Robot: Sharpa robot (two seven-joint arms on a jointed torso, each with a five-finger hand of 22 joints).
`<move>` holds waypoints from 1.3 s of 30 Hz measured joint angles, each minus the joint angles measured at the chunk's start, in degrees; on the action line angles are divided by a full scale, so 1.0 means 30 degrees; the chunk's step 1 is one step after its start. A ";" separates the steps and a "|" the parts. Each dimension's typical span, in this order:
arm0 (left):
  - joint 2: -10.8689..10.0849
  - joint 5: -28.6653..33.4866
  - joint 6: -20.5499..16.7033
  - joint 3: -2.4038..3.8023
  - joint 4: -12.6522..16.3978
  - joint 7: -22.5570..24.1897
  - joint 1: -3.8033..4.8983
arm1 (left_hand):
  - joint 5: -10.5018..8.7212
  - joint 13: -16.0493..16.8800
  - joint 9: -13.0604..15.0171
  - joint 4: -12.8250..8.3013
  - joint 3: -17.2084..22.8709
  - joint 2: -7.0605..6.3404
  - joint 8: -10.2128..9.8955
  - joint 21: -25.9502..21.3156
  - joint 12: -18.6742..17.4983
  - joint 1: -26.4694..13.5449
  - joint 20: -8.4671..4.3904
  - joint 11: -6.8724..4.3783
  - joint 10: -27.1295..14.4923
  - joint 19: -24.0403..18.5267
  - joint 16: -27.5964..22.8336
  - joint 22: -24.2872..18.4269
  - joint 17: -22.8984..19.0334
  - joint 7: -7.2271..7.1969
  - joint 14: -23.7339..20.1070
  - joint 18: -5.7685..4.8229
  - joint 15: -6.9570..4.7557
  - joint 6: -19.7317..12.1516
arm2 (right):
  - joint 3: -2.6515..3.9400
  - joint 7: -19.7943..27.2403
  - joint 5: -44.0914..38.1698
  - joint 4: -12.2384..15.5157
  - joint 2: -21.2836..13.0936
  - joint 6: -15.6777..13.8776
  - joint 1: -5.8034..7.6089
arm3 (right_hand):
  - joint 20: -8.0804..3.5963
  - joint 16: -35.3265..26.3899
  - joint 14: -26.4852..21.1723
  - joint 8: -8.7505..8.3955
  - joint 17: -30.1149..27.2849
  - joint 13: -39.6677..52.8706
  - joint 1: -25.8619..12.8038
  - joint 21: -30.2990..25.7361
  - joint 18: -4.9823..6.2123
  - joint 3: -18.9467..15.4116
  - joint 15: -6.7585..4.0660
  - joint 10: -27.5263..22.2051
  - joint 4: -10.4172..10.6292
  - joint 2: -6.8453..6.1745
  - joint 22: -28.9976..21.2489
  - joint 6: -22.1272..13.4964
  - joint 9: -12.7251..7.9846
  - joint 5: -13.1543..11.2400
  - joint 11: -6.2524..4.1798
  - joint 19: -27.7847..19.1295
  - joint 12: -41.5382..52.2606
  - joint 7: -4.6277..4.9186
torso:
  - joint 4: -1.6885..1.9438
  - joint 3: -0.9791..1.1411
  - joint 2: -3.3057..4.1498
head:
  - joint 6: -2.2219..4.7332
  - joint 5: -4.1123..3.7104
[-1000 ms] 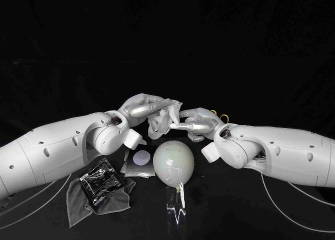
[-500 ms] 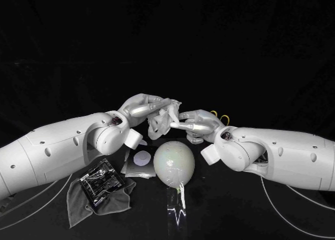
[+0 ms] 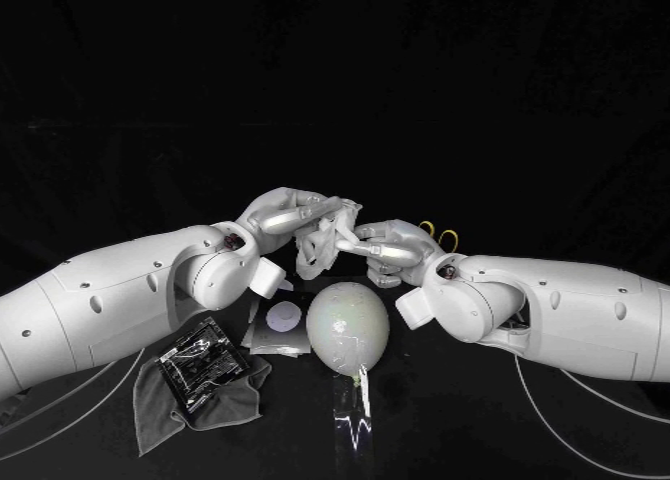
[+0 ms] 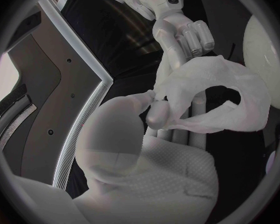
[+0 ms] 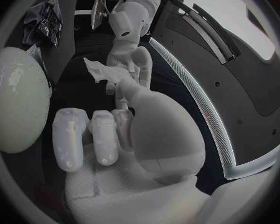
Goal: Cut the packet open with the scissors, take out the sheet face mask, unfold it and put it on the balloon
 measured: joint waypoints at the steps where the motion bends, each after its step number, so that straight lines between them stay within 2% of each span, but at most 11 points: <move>1: 0.0003 0.0001 -0.0004 0.0000 0.0000 -0.0002 0.0000 | 0.0000 -0.0001 0.0000 0.0000 0.0000 0.0000 0.0000 -0.0006 0.0000 0.0000 0.0000 0.0001 0.0000 0.0000 0.0000 0.0000 0.0000 -0.0001 0.0000 0.0000 0.0001 0.0000 | 0.0000 0.0014 0.0044 0.0004 0.0000 -0.0037 -0.0002 | 0.0000 0.0019 0.0000 0.0117 -0.0002 0.0000 0.0144 0.0049 0.0001 0.0066 0.0000 0.0000 -0.0066 0.0144 0.0000 0.0183 0.0035 0.0000 0.0000 0.0000 0.0075 -0.0051 | -0.0002 -0.0002 0.0000 | -0.0002 -0.0009; 6: 0.0021 0.0014 -0.0082 0.0005 -0.0005 -0.0004 0.0003 | 0.0000 -0.0569 0.0012 0.0000 -0.0001 -0.0015 0.0000 -0.0007 -0.0359 0.0018 0.0000 -0.0073 -0.0165 -0.0001 -0.0001 -0.0006 -0.0017 0.0000 -0.0001 -0.0004 0.0003 0.0000 | -0.0005 0.0070 0.0221 0.0046 -0.0010 -0.0328 -0.0004 | 0.0030 0.0049 -0.0001 0.0567 -0.0013 -0.0001 0.0431 0.0104 0.0001 0.0241 0.0000 -0.0029 -0.0242 0.0430 -0.0001 0.0585 0.0300 -0.0011 -0.0182 -0.0030 0.0469 -0.0248 | -0.0007 -0.0007 0.0000 | -0.0002 -0.0013; 10: 0.0058 0.0116 -0.0361 0.0005 -0.0008 0.0076 0.0003 | -0.0001 -0.2689 0.0087 0.0000 0.0000 -0.0060 0.0000 -0.0096 -0.1734 0.0239 0.0096 0.0035 -0.1286 -0.0189 -0.0510 -0.0152 -0.0275 0.0004 -0.0434 -0.0010 0.0122 0.0005 | -0.0005 0.0074 0.0286 0.0099 -0.0027 -0.0666 -0.0008 | 0.0031 0.0049 0.0000 0.0838 -0.0012 -0.0003 0.0518 0.0249 0.0001 0.0453 0.0000 0.0000 -0.0454 0.0516 -0.0004 0.0589 0.0538 -0.0014 -0.0211 -0.0031 0.0689 -0.0251 | -0.0007 -0.0007 -0.0002 | 0.0018 -0.0013; 13: 0.0074 0.0281 -0.0743 0.0005 -0.0008 0.0217 0.0003 | -0.0002 -0.3231 0.0100 0.0000 0.0000 -0.0039 0.0000 -0.0164 -0.2098 0.0261 0.0077 -0.0006 -0.1510 -0.0227 -0.0667 -0.0206 -0.0367 0.0039 -0.0457 -0.0013 0.0106 0.0039 | -0.0005 0.0054 0.0297 0.0155 -0.0061 -0.0940 -0.0009 | 0.0030 0.0048 -0.0001 0.0999 -0.0011 -0.0007 0.0552 0.0249 0.0001 0.0552 0.0000 0.0000 -0.0554 0.0550 -0.0008 0.0588 0.0657 -0.0015 -0.0211 -0.0033 0.0690 -0.0251 | -0.0007 -0.0007 -0.0005 | 0.0044 -0.0011; 25: 0.0077 0.1442 -0.2620 -0.0001 0.0007 0.0991 0.0002 | -0.0039 -0.3234 0.0133 -0.0093 0.0091 -0.0097 -0.0001 -0.0165 -0.2150 0.0504 0.0077 -0.0037 -0.1540 -0.0226 -0.0743 -0.0233 -0.0427 0.0038 -0.0488 -0.0020 0.0139 0.0038 | 0.0003 -0.0139 0.0212 0.0470 -0.0253 -0.1864 -0.0214 | 0.0027 0.0033 -0.0002 0.1548 0.0004 -0.0011 0.0551 0.0248 0.0000 0.1053 0.0000 -0.0002 -0.0740 0.0546 -0.0012 0.0552 0.1087 -0.0074 -0.0210 -0.0041 0.0809 -0.0230 | -0.0011 -0.0007 -0.0011 | 0.0101 0.0026; 39: 0.0079 0.2416 -0.3690 0.0000 0.0151 0.1435 -0.0003 | -0.0060 -0.3193 0.0126 -0.0089 0.0086 -0.0097 -0.0001 -0.0165 -0.2160 0.0504 0.0077 -0.0038 -0.1539 -0.0225 -0.0743 -0.0238 -0.0430 0.0034 -0.0490 -0.0026 0.0145 0.0034 | -0.0002 -0.0180 0.0180 0.1133 -0.0365 -0.2870 -0.0599 | 0.0053 0.0049 -0.0003 0.1775 0.0000 0.0000 0.0395 0.0173 0.0000 0.1318 0.0000 -0.0003 -0.0842 0.0389 0.0000 0.0448 0.1271 -0.0077 -0.0209 -0.0074 0.0805 -0.0203 | -0.0013 -0.0007 -0.0009 | 0.0161 0.0018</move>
